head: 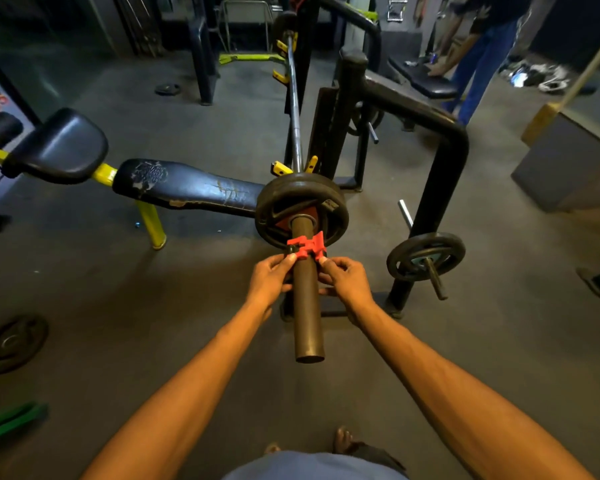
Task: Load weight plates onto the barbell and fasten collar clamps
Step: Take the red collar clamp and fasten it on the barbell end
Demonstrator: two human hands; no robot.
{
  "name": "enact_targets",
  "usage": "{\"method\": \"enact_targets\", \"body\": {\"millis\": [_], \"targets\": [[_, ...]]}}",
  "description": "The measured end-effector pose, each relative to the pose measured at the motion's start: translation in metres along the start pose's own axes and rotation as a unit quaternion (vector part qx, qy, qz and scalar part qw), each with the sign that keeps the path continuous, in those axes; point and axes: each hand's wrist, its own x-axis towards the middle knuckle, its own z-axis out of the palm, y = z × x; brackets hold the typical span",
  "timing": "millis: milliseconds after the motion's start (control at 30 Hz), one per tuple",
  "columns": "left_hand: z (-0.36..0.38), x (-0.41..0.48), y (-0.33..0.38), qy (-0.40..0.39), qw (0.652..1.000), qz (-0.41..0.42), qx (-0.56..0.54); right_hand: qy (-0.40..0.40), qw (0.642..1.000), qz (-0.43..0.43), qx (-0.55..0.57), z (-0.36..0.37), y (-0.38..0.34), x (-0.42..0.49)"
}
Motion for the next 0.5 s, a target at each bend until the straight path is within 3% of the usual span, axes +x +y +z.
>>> {"method": "enact_targets", "body": {"millis": [367, 500], "targets": [[0.015, 0.047, 0.033, 0.017, 0.999, -0.048, -0.008, -0.05, 0.998, 0.047, -0.009, 0.009, -0.036, 0.065], [0.016, 0.045, 0.031, 0.011, 0.999, -0.05, -0.011, -0.113, 0.987, 0.105, 0.04, -0.001, -0.033, 0.074]]}}
